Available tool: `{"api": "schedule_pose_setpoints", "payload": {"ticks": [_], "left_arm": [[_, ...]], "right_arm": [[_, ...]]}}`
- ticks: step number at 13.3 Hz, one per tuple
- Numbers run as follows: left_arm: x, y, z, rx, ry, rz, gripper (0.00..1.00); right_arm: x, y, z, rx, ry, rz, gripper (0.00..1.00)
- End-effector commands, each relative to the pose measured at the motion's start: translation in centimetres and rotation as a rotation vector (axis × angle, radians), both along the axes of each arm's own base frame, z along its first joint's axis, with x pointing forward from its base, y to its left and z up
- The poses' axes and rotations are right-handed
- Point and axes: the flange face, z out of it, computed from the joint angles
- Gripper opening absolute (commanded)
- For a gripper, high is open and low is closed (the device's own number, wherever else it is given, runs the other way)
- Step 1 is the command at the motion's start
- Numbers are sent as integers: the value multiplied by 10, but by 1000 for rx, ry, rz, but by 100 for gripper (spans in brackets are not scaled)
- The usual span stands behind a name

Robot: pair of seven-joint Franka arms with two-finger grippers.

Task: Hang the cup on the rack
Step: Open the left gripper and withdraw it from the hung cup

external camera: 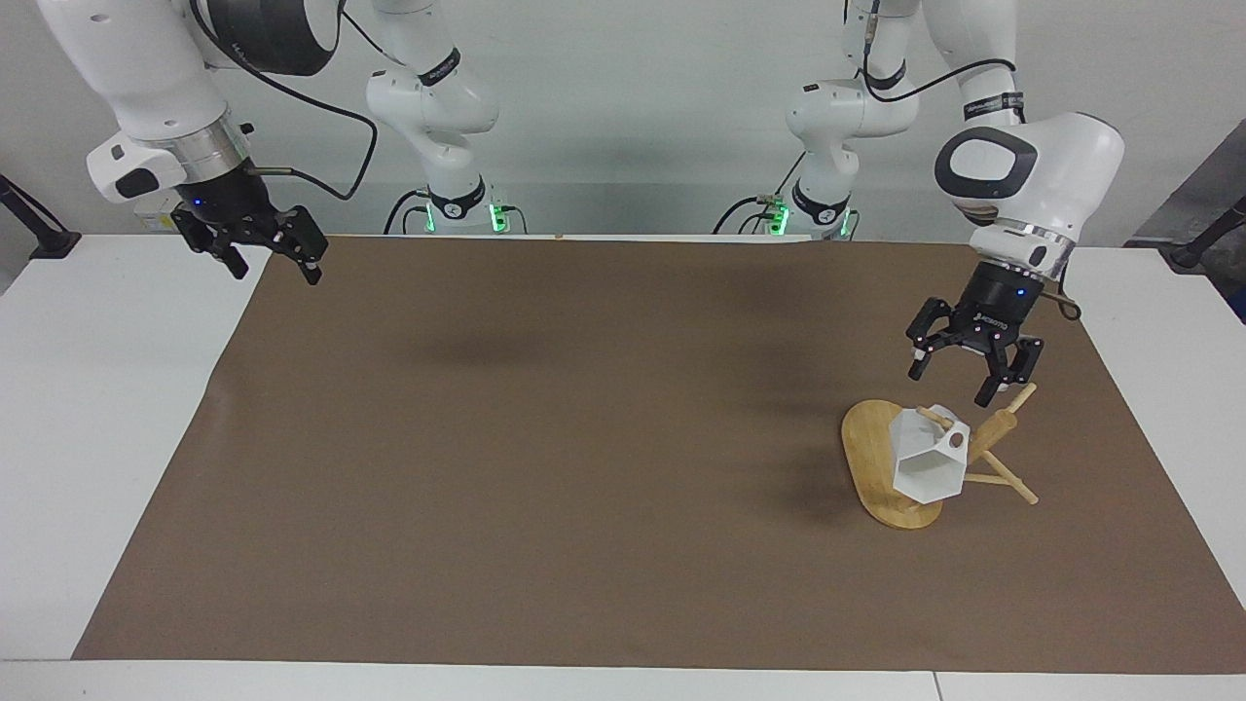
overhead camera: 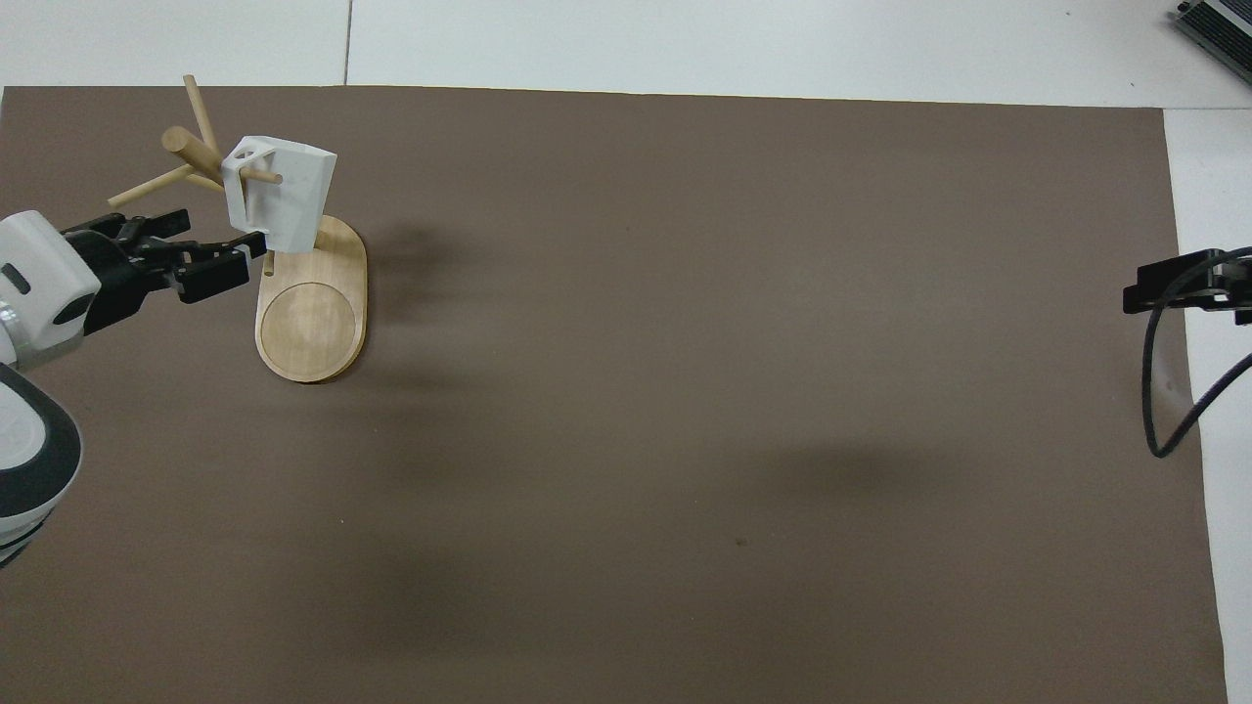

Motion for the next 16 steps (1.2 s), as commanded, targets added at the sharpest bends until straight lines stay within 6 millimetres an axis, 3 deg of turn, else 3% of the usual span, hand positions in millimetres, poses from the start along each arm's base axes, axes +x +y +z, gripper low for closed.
{"api": "schedule_pose_setpoints", "payload": {"ticks": [1, 3, 8, 13, 16], "left_arm": [[-15, 11, 18, 12, 69, -1, 100], [-22, 8, 35, 54, 141, 25, 100], [-23, -15, 98, 202, 366, 140, 100], [-41, -31, 119, 255, 530, 165, 100], [-49, -54, 138, 295, 560, 153, 100]], "right_arm": [[-3, -3, 2, -3, 4, -25, 100], [-5, -7, 1, -3, 5, -31, 100], [-5, -7, 1, -3, 5, -30, 100], [-4, -4, 1, -3, 5, -18, 100], [-4, 5, 0, -6, 9, 36, 100]]}}
